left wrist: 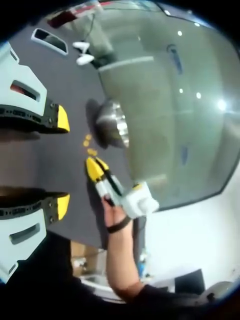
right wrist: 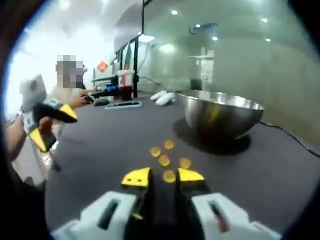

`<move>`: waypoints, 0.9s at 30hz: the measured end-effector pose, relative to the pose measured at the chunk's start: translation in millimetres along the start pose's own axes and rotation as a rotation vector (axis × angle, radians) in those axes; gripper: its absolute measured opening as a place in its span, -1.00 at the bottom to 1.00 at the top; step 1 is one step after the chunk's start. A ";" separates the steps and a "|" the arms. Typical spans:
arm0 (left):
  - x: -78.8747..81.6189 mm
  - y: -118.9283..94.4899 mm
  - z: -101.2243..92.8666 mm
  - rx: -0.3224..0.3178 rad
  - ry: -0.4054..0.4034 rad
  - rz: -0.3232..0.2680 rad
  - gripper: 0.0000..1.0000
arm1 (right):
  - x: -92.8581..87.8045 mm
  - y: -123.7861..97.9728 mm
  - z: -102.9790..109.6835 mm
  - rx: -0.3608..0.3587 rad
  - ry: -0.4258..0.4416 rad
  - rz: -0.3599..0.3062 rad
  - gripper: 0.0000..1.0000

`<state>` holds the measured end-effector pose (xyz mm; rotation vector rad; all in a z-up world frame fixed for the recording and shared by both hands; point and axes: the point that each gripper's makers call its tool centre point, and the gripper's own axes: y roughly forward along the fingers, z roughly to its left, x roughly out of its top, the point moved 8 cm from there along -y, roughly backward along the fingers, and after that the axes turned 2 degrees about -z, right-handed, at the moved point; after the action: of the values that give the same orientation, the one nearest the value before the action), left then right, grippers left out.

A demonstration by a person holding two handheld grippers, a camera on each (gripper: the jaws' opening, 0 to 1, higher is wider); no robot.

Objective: Pick up the QQ candy scattered on the table and place it into the stainless steel bowl on the table

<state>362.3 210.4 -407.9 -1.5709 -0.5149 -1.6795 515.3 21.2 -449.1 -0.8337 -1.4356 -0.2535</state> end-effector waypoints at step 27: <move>-2.9 -3.0 5.4 0.031 -0.029 -0.008 -0.03 | 44.1 -33.8 -28.6 -0.290 0.087 -0.248 -0.82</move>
<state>363.4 217.0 -409.2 -1.5751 -0.5601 -1.6493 523.6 -6.6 -393.7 -0.8643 -1.4390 -0.6915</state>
